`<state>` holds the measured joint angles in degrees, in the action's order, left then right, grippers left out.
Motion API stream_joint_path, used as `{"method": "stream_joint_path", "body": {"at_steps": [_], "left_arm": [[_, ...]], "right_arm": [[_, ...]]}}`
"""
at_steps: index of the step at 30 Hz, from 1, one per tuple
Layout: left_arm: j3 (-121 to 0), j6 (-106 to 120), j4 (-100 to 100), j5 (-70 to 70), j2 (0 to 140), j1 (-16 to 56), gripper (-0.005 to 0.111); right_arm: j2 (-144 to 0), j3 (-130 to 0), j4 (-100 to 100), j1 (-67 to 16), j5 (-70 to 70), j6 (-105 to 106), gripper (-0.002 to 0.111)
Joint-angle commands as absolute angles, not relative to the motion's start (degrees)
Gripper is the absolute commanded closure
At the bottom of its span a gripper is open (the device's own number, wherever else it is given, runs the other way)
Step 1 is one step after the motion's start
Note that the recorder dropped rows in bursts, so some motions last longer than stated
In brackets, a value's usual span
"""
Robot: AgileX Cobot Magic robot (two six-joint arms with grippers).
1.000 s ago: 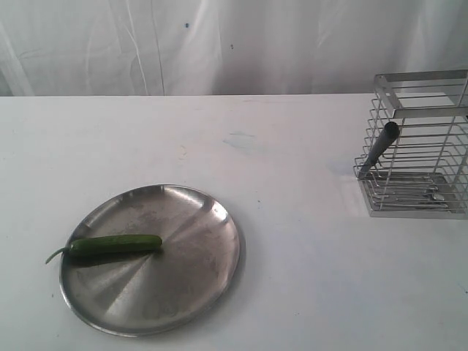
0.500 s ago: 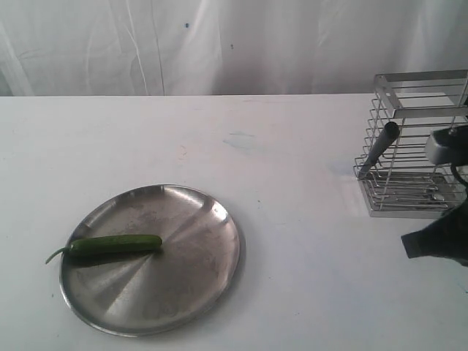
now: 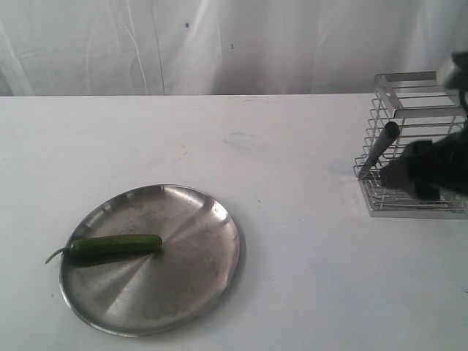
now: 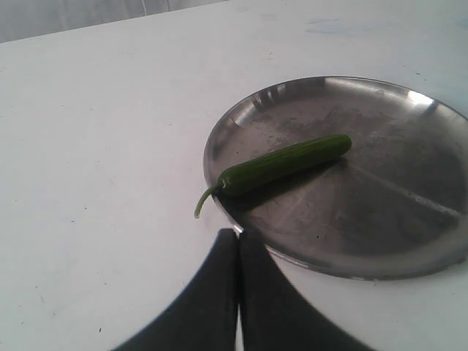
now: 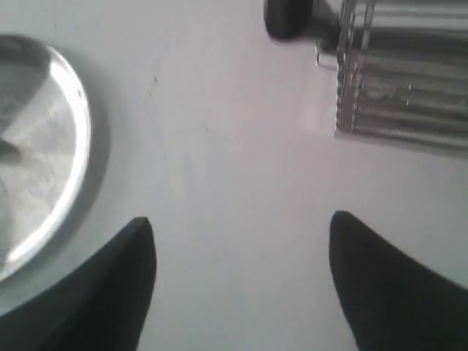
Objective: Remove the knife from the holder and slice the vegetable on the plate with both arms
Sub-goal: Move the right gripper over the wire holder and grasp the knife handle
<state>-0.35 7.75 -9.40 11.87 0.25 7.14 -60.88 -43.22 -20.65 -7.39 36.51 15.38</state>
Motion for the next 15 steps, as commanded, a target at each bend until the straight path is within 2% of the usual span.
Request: {"method": "stream_joint_path", "body": {"at_steps": [1,7,15], "left_arm": [[0.00,7.71,-9.93,11.72,0.00,6.98,0.107],[0.00,7.71,-9.93,11.72,0.00,6.98,0.107],[0.00,7.71,-9.93,11.72,0.00,6.98,0.107]], "right_arm": [[-62.91,-53.82,-21.20,-7.58,39.14,11.17,0.045],[-75.97,-65.73,-14.34,-10.96,49.72,6.23,0.045],[-81.33,-67.33,-6.37,-12.89,49.47,-0.56,0.045]]}}
